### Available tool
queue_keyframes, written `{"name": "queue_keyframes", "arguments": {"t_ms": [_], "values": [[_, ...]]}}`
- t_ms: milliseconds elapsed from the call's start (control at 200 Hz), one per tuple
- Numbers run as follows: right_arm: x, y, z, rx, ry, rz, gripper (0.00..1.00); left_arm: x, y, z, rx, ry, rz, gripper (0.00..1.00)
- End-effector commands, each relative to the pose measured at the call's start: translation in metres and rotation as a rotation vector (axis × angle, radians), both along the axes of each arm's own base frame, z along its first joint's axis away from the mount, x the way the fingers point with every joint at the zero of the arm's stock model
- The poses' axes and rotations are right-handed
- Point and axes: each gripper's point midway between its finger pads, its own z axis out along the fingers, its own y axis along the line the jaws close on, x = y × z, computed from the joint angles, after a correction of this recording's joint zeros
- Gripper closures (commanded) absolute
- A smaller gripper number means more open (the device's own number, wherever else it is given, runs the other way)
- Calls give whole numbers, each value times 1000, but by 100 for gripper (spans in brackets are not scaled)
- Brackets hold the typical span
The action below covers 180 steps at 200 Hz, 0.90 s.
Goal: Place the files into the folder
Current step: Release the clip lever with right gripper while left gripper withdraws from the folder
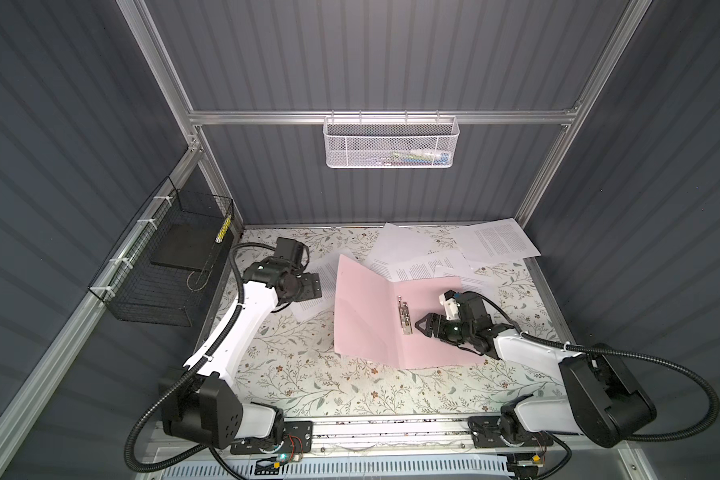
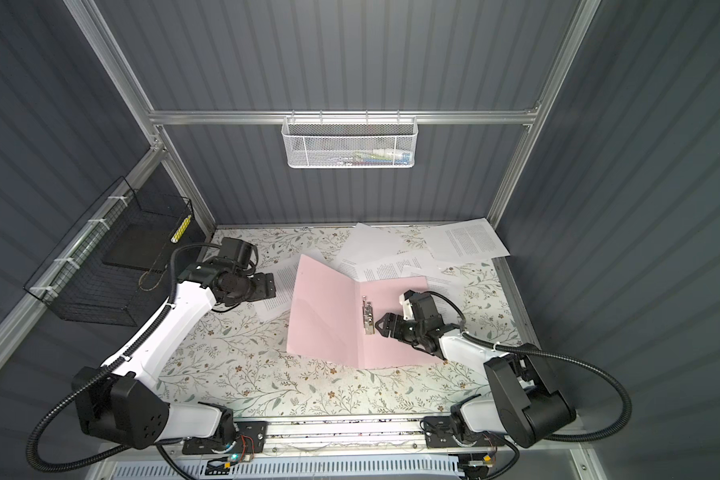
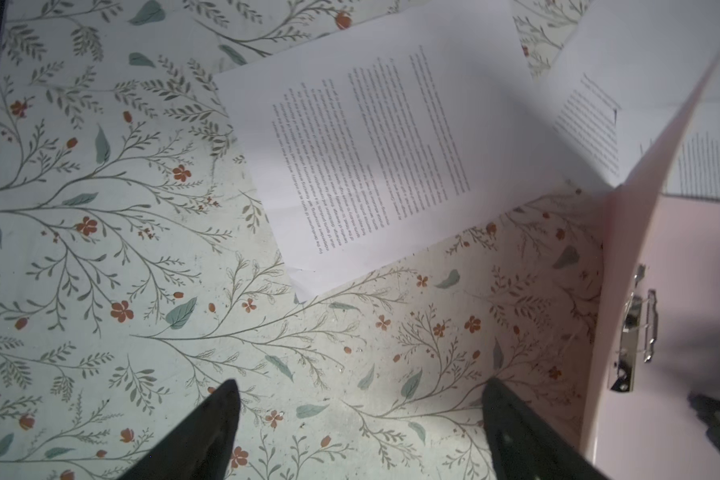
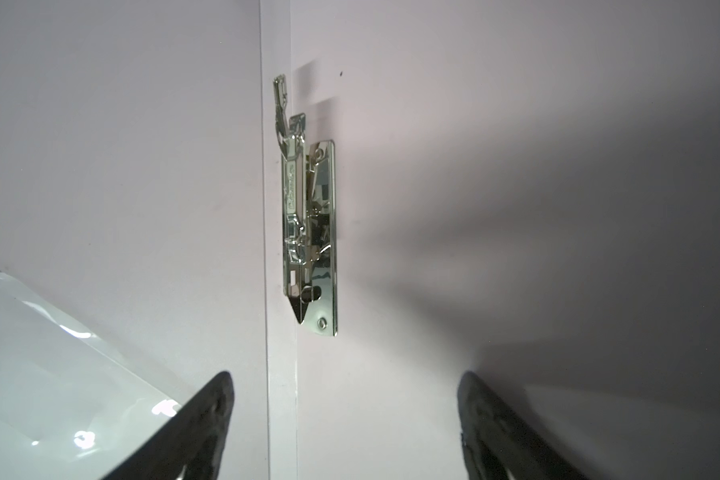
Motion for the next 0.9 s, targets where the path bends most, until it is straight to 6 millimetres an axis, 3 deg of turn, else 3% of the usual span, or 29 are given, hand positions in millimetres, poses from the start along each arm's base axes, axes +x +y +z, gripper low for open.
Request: {"name": "queue_keyframes", "arguments": {"t_ms": [0,110,250,380,475,560,645,780,896], "values": [[4,1,10,-1,-14,14,13,7,2,-11,-115,57,68,3],[8,0,13,-19,-20,10,12,18,16,-19,-248,42,164,1],[13,-6,14,-72,-18,7,16,31,24,-50,-260,90,196,0],[29,-12,44,-123,-84,-13,16,53,15,-77,-359,111,200,1],[46,-9,69,-148,-142,-1,14,70,-3,-83,-460,103,165,1],[60,3,93,-122,-200,44,11,78,7,-97,-400,133,197,1],[76,28,110,-48,-240,140,8,86,18,-110,-329,157,218,1],[108,52,109,-12,-216,188,6,90,31,-131,-251,219,254,0],[132,64,105,0,-210,189,6,96,22,-146,-298,234,238,0]]}}
